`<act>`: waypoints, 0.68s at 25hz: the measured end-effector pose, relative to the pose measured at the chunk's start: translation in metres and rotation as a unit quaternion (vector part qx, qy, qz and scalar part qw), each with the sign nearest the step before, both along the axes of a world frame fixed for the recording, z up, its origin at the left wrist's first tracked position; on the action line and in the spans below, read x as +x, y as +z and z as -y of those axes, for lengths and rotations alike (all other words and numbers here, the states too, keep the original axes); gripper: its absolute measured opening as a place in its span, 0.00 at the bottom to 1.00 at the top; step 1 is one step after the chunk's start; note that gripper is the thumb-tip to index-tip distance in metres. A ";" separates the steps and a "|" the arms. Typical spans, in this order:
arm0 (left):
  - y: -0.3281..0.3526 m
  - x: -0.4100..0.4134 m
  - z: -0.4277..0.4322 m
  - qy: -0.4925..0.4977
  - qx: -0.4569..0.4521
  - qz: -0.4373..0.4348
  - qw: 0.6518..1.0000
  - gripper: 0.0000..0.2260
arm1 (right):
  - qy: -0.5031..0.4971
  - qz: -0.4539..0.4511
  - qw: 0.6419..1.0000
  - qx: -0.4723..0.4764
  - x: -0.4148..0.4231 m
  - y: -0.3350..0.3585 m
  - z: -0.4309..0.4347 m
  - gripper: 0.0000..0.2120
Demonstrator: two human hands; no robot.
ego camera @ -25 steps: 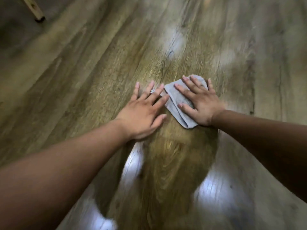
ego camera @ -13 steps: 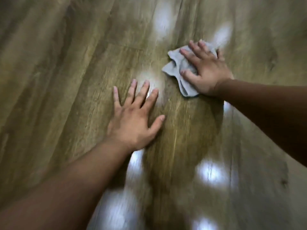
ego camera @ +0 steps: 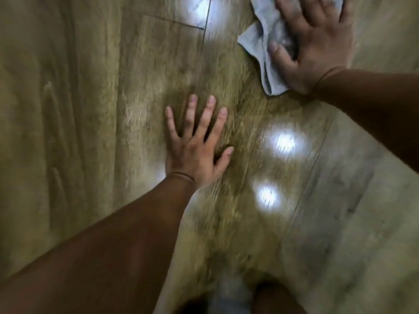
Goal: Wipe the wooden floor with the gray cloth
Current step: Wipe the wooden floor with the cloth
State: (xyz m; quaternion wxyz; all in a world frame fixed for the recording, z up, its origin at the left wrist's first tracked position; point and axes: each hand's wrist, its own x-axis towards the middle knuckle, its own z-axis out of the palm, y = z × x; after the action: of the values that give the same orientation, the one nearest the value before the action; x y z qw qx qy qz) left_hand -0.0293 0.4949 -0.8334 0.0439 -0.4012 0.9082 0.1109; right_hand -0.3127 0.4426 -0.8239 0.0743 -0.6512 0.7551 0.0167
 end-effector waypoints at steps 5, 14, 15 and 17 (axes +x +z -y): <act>0.002 0.001 0.001 -0.014 0.019 0.008 1.000 0.33 | -0.053 0.024 0.998 0.038 0.002 0.000 -0.001 0.32; 0.012 0.000 -0.001 -0.017 0.044 0.055 0.997 0.34 | -0.055 0.061 0.997 0.011 0.003 0.000 -0.001 0.29; 0.013 -0.002 -0.005 -0.020 0.039 0.050 0.998 0.34 | -0.061 0.062 0.996 0.003 -0.003 0.003 -0.004 0.29; 0.006 -0.002 -0.003 -0.025 0.022 0.048 0.998 0.34 | -0.060 0.057 0.996 -0.019 -0.006 -0.002 -0.008 0.30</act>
State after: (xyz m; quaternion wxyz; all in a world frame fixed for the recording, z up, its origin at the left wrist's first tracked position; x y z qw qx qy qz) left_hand -0.0313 0.4980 -0.8269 0.0988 -0.3819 0.9122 0.1106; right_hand -0.3188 0.4506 -0.8262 0.1058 -0.6061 0.7874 -0.0392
